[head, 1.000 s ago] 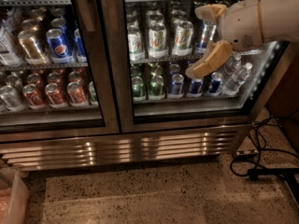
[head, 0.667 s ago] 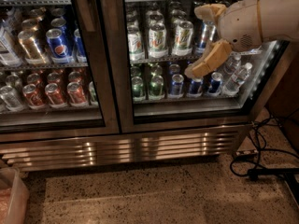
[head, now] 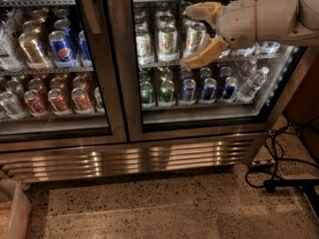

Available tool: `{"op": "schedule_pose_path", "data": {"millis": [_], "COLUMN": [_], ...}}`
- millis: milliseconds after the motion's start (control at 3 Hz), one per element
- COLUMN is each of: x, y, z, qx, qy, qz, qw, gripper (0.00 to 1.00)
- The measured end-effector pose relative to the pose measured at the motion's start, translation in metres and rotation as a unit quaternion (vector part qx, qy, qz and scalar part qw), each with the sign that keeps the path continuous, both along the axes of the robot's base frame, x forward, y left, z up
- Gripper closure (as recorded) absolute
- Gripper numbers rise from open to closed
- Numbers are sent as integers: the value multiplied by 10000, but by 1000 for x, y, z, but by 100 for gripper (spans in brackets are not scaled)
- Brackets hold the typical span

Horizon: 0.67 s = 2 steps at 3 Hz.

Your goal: Open right fridge door

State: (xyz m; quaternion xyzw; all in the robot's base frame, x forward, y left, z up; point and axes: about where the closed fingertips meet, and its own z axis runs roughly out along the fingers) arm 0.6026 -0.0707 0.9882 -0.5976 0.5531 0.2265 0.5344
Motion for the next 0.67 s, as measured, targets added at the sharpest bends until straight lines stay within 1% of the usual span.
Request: {"op": "schedule_pose_path", "data": {"millis": [333, 667], "x": [17, 30], "y": [-1, -3], "z": [12, 23], "qx": [204, 323], "qy": [-142, -244], "qz": [220, 430], "qw": [9994, 9983], "gripper": [31, 37]}}
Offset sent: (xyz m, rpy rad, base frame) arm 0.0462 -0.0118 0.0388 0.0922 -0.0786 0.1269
